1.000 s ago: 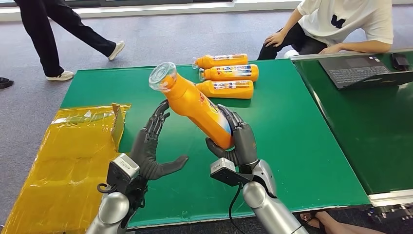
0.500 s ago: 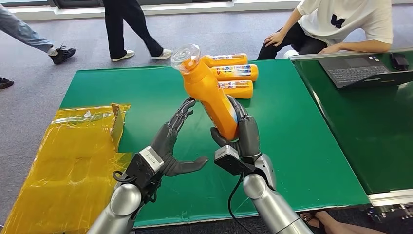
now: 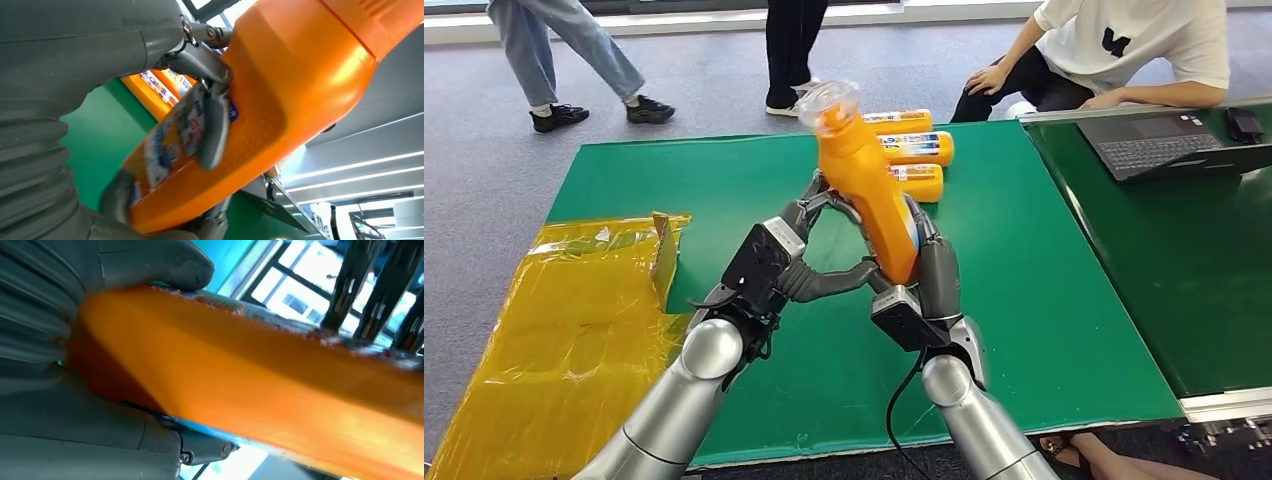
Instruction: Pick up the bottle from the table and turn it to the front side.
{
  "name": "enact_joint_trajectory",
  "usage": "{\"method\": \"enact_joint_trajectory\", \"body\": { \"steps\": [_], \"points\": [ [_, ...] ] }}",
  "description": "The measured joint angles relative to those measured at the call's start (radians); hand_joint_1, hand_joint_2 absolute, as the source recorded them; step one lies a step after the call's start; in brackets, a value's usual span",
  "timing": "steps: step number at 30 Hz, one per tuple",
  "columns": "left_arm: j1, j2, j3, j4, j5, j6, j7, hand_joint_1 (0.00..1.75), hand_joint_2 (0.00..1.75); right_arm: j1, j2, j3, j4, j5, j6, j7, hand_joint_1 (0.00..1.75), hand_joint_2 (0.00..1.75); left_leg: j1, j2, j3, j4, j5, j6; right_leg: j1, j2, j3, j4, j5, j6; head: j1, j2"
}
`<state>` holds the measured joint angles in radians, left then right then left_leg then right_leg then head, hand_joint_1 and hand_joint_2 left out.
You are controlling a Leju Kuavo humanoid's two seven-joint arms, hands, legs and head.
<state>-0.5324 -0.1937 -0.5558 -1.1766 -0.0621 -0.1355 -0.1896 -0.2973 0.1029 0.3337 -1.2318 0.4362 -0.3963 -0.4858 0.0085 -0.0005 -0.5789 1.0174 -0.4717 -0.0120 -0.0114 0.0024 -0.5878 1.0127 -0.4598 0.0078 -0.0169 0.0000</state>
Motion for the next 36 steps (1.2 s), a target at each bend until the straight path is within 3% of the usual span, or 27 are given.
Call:
{"method": "enact_joint_trajectory", "body": {
  "steps": [9, 36],
  "points": [
    [-0.061, -0.022, 0.000, 0.117, 0.001, 0.018, -0.005, 0.00, 1.75, 0.034, 0.007, -0.001, -0.025, 0.015, 0.000, 0.013, 1.75, 1.75, 0.000, 0.000, -0.001, 0.000, 0.000, 0.000, 0.000, 0.000, 0.000, 0.000, 0.000, 0.000, 0.000, 0.000],
    [-0.112, -0.031, 0.002, 0.245, 0.010, 0.048, -0.013, 0.00, 1.75, 0.043, 0.007, -0.002, -0.054, 0.050, -0.005, 0.039, 1.75, 1.75, 0.000, 0.000, -0.001, 0.000, 0.000, 0.000, 0.000, 0.000, 0.000, 0.000, 0.000, 0.000, 0.000, 0.000]
  ]
}}
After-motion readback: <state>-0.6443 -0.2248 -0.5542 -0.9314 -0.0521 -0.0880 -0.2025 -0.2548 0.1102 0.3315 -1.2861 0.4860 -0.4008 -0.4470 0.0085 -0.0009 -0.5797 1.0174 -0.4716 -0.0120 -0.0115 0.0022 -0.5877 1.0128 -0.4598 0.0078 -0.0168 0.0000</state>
